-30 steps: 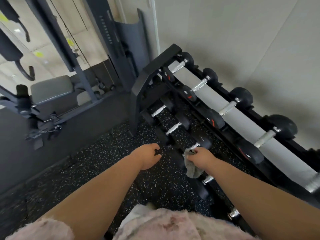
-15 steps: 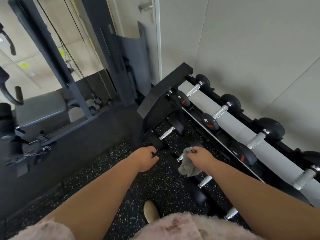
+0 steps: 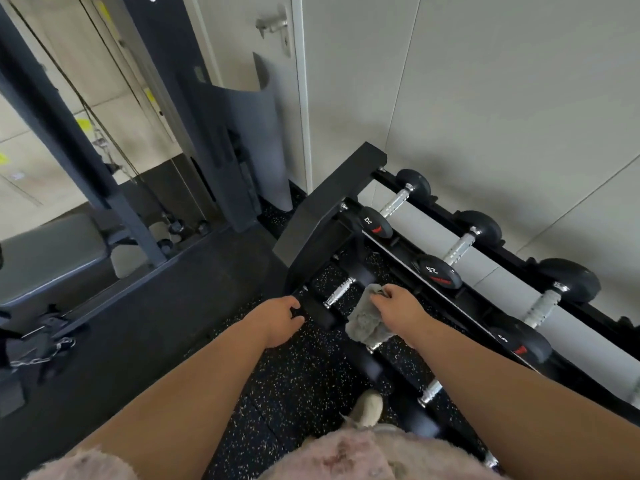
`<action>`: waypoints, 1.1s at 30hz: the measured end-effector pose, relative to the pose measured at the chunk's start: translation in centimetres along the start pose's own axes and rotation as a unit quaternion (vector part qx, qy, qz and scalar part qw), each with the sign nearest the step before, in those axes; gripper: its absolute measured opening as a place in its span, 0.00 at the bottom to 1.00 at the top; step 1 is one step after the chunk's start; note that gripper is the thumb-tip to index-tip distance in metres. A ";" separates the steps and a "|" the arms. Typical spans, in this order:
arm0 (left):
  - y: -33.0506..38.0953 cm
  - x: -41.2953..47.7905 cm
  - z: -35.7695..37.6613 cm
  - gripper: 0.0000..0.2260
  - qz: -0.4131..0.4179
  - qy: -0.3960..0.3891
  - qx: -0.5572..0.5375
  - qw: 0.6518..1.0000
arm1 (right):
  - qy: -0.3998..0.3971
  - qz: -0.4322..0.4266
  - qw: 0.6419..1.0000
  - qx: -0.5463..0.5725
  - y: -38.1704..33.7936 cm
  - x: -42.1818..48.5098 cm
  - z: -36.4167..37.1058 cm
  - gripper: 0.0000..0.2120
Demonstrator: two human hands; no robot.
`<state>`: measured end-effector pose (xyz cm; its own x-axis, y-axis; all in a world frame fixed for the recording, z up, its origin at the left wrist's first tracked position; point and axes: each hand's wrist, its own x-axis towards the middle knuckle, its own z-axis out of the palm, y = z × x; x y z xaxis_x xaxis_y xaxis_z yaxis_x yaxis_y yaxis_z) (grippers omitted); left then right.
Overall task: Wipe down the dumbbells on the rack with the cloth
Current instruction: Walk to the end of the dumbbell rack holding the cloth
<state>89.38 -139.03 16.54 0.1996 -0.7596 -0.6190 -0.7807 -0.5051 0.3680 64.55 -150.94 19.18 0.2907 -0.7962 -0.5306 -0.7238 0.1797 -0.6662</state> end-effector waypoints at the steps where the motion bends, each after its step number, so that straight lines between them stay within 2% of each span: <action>1: 0.2 0.6 -0.5 0.22 0.004 0.001 0.003 1.000 | 0.006 0.001 1.000 0.003 -0.1 0.6 -0.2 0.15; 16: 5.9 10.2 -9.0 0.24 0.024 -0.001 0.034 0.999 | 0.021 -0.006 0.998 0.066 -3.5 10.7 -5.2 0.15; 20: 7.7 12.2 -9.6 0.24 0.023 -0.015 0.046 0.999 | 0.027 0.010 0.995 0.098 -3.1 12.8 -6.7 0.19; 24: 9.5 14.4 -9.3 0.24 0.033 -0.020 0.047 0.998 | 0.030 0.031 0.990 0.133 -2.7 14.7 -8.1 0.18; 29: 11.6 16.7 -10.4 0.24 0.057 -0.028 0.061 0.996 | 0.040 0.071 0.968 0.236 -2.2 16.5 -8.2 0.21; 33: 12.8 19.8 -12.5 0.25 0.087 -0.007 0.077 0.993 | 0.015 0.087 0.937 0.339 -2.9 17.0 -7.9 0.12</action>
<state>90.74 -165.66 17.69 0.0466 -0.8237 -0.5651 -0.8839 -0.2976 0.3609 66.69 -169.53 16.26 0.1799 -0.7345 -0.6543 -0.1924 0.6261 -0.7557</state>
